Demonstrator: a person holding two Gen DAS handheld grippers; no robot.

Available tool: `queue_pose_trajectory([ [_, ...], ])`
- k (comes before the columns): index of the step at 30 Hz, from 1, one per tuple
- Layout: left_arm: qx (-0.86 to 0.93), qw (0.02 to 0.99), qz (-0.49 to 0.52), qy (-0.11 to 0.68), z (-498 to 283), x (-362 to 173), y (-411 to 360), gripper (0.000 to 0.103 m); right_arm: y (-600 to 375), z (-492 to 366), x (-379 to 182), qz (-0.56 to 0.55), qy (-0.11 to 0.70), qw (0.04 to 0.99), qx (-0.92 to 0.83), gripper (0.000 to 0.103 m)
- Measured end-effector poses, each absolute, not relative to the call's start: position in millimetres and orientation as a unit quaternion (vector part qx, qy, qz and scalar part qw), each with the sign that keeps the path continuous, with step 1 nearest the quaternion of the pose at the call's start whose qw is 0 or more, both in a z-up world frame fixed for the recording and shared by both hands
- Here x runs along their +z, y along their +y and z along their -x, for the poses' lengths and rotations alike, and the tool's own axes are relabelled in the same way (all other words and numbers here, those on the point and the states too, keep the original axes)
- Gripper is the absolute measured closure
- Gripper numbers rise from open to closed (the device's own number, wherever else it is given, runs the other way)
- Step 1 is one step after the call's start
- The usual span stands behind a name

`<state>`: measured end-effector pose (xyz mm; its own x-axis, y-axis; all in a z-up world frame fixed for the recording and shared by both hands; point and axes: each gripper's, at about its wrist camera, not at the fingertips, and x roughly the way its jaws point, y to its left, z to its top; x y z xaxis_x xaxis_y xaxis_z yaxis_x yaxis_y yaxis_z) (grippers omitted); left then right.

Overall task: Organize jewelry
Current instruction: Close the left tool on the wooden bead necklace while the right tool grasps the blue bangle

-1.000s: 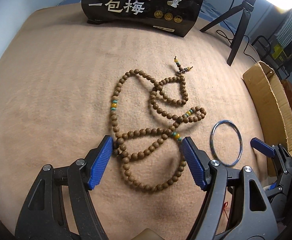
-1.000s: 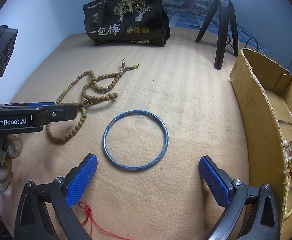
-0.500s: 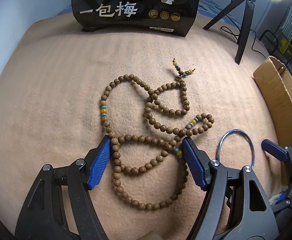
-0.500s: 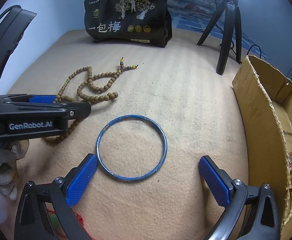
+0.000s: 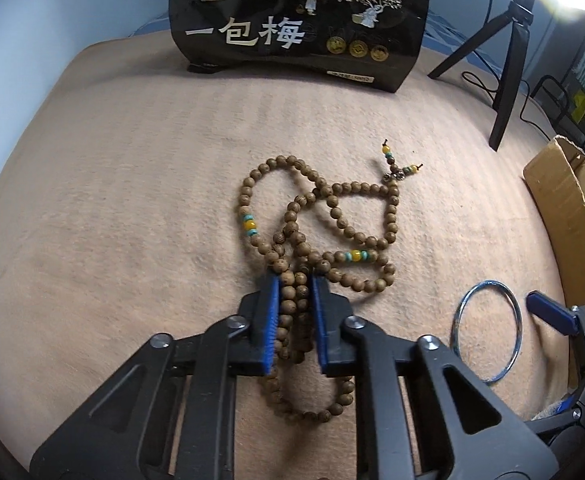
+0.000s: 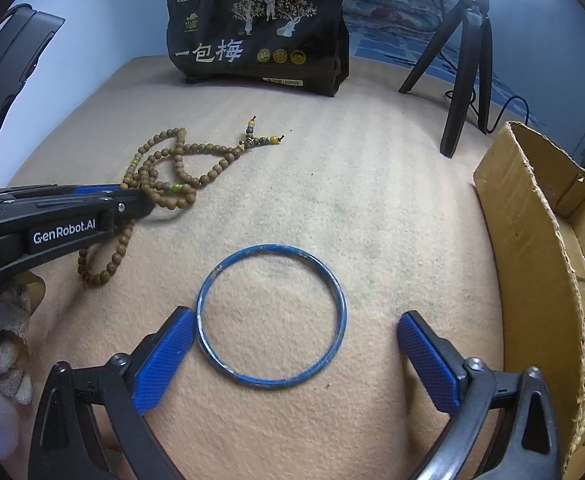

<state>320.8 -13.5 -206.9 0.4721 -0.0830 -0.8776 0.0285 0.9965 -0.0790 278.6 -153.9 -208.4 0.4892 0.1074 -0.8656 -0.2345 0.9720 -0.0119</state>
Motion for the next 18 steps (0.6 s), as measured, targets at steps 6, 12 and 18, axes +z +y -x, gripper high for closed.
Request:
queue_pose_trajectory([
  [6,-0.033,0.855,0.057,0.515,-321,-202,-2,0.093,-152,-279,-202,0.052,0.498,0.858,0.112,0.029],
  [12,-0.033,0.863,0.087,0.497,-315,-179,14,0.093,-153,-279,-192,0.039,0.495,0.86,0.119,0.029],
  [18,-0.041,0.873,0.11,0.473,-304,-148,27,0.099,-149,-271,-172,0.037,0.475,0.87,0.126,0.029],
])
